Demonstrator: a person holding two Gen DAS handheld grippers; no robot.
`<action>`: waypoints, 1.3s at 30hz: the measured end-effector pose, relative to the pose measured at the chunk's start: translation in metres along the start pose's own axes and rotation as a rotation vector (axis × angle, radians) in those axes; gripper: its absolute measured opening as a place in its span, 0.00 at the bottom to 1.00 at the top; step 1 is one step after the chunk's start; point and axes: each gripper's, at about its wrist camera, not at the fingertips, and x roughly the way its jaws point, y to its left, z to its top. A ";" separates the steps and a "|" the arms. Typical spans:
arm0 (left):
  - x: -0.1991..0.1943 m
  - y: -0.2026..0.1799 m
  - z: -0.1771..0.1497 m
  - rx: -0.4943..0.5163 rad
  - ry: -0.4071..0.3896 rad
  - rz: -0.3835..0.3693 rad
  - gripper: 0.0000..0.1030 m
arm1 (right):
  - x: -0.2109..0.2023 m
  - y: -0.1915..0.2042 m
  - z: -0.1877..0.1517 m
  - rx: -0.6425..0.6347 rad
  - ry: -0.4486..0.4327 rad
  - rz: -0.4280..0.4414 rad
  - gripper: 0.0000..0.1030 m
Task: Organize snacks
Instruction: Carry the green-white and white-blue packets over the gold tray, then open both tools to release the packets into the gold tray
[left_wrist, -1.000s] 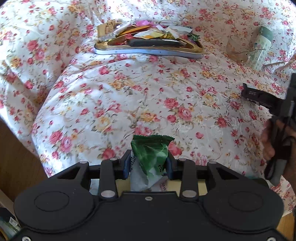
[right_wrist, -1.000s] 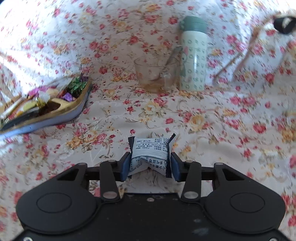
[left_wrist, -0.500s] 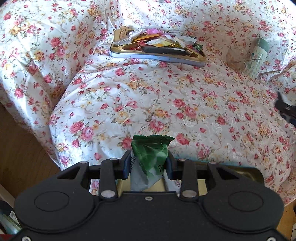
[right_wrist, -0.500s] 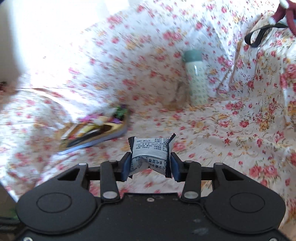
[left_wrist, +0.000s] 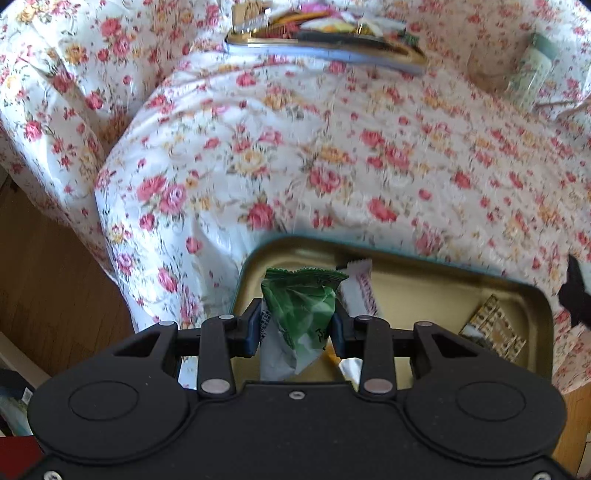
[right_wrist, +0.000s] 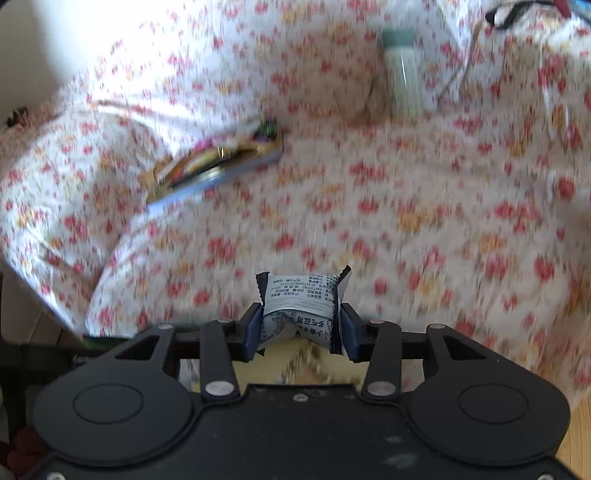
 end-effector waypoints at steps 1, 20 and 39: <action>0.002 0.000 -0.001 0.002 0.006 0.006 0.44 | 0.001 0.002 -0.004 0.004 0.014 -0.005 0.45; 0.006 -0.013 -0.001 0.067 -0.010 0.034 0.45 | 0.012 0.014 -0.017 0.022 0.128 0.021 0.45; 0.002 -0.002 -0.012 0.040 -0.023 0.056 0.57 | 0.028 0.037 -0.010 -0.067 0.144 0.059 0.45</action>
